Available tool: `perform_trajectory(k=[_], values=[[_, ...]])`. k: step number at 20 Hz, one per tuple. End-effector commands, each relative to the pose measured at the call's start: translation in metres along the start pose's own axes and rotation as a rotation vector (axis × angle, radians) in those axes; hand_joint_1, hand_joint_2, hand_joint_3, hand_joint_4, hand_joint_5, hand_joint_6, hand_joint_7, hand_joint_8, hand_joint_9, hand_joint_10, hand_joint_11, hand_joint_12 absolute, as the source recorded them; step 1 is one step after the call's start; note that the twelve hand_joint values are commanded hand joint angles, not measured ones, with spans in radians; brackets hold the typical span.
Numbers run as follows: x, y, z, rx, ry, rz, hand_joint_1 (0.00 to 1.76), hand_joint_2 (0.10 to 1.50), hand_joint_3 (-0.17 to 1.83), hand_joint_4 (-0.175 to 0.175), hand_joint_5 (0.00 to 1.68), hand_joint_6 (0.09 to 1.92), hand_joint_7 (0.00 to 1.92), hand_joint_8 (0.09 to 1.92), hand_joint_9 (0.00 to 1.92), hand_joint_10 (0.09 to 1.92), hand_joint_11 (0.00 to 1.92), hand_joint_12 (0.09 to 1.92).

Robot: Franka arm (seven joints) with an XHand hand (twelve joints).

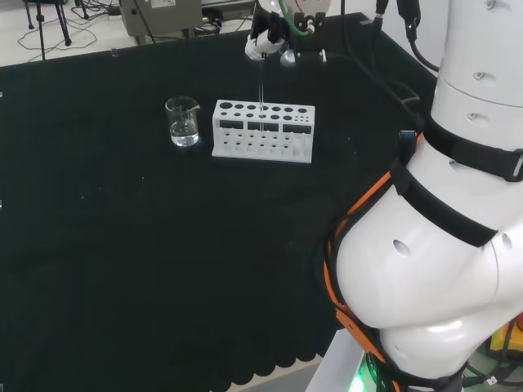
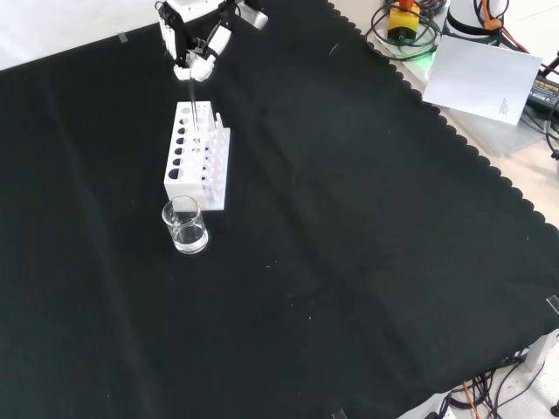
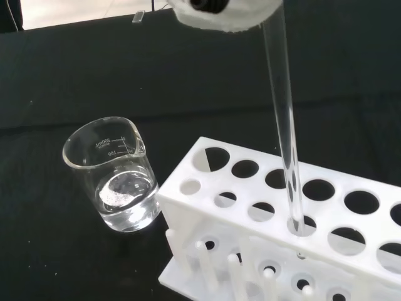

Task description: Put the glass rod back on the white test tube rack.

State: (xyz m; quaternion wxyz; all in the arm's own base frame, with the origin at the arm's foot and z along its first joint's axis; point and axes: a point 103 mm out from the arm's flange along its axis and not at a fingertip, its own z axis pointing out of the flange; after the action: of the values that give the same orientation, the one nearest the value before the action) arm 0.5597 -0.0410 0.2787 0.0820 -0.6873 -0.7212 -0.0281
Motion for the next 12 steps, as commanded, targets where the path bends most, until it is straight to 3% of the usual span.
perform_trajectory(k=[1, 4, 6, 8, 12], values=[[-0.017, 0.006, 0.012, 0.02, 0.016, 0.01, 1.23, 1.02, -0.17, -0.175, 1.54, 0.09, 1.6, 0.87, 1.81, 0.68, 1.42, 0.97], [-0.03, 0.017, 0.029, 0.022, 0.013, 0.021, 1.23, 1.02, -0.17, -0.175, 1.54, 0.09, 1.6, 0.87, 1.81, 0.69, 1.42, 0.97], [-0.032, 0.022, 0.035, 0.022, 0.004, 0.023, 1.28, 1.07, -0.17, -0.175, 1.44, 0.09, 1.33, 0.96, 1.79, 0.71, 1.39, 0.99], [-0.033, 0.026, 0.035, 0.016, 0.004, 0.014, 1.3, 1.1, -0.17, -0.175, 1.39, 0.09, 1.22, 1.0, 1.78, 0.72, 1.38, 0.99], [-0.029, 0.031, 0.033, 0.025, -0.009, 0.031, 1.31, 1.1, -0.17, -0.175, 1.38, 0.09, 1.19, 1.01, 1.78, 0.73, 1.37, 1.0]])
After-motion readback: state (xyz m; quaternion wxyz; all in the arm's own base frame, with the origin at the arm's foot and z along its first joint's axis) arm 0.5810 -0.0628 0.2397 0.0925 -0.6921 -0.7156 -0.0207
